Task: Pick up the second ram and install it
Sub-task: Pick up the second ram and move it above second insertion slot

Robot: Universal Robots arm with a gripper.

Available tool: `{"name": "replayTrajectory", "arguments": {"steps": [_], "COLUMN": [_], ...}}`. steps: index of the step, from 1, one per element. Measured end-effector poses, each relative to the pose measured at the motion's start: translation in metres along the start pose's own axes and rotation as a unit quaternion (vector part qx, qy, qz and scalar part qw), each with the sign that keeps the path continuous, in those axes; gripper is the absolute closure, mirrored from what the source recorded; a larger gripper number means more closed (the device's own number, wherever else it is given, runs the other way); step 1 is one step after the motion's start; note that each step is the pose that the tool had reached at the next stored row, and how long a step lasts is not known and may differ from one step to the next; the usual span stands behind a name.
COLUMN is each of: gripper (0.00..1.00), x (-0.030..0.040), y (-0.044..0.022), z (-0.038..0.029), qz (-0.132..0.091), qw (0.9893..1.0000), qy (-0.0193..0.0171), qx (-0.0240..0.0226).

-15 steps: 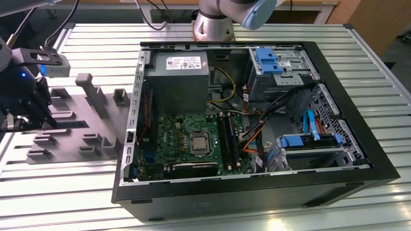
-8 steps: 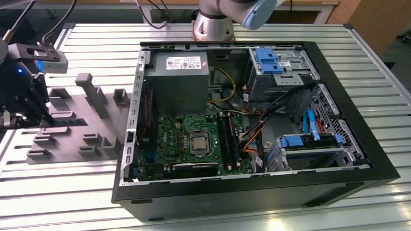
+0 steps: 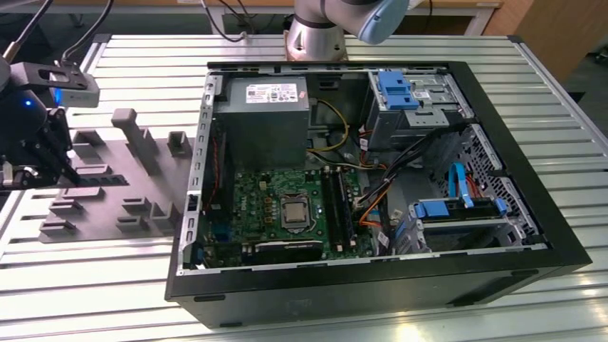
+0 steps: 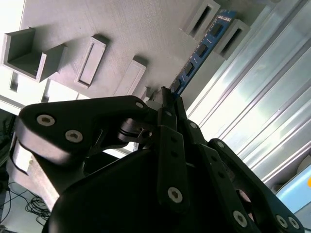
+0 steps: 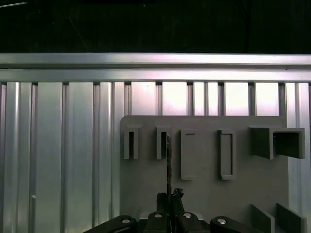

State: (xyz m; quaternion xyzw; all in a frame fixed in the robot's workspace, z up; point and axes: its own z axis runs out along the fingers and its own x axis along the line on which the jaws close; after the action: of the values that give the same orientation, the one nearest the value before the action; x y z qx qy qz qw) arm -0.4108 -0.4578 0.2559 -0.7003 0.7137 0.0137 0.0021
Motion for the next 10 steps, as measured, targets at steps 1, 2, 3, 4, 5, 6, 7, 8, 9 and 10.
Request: {"name": "replayTrajectory", "arguments": {"steps": [1,2,3,4,5,6,7,8,9,10], "gripper": [0.86,0.86,0.86,0.86,0.86,0.86,0.86,0.86,0.86,0.86], "x": [0.0000,0.0000,0.0000,0.0000,-0.0001,-0.0001,-0.0002,-0.0003,-0.0004,-0.0005], "y": [0.0000,0.0000,0.0001,0.0001,0.0001,0.0001,0.0001,0.0001,0.0002,0.0002], "z": [-0.0001,-0.0005,-0.0013,-0.0020,-0.0029,-0.0041,-0.0053,-0.0065,-0.0089,-0.0101], "qz": [0.000,0.000,0.000,0.000,0.000,0.000,0.000,0.000,0.000,0.000], "qw": [1.0000,1.0000,1.0000,1.0000,1.0000,1.0000,1.0000,1.0000,1.0000,1.0000], "qy": [0.0000,0.0001,0.0002,0.0001,0.0001,0.0002,0.0002,0.0003,0.0005,0.0006], "qx": [0.0000,-0.0001,-0.0002,-0.0001,0.0000,-0.0001,-0.0001,0.0000,0.0000,0.0000]}}
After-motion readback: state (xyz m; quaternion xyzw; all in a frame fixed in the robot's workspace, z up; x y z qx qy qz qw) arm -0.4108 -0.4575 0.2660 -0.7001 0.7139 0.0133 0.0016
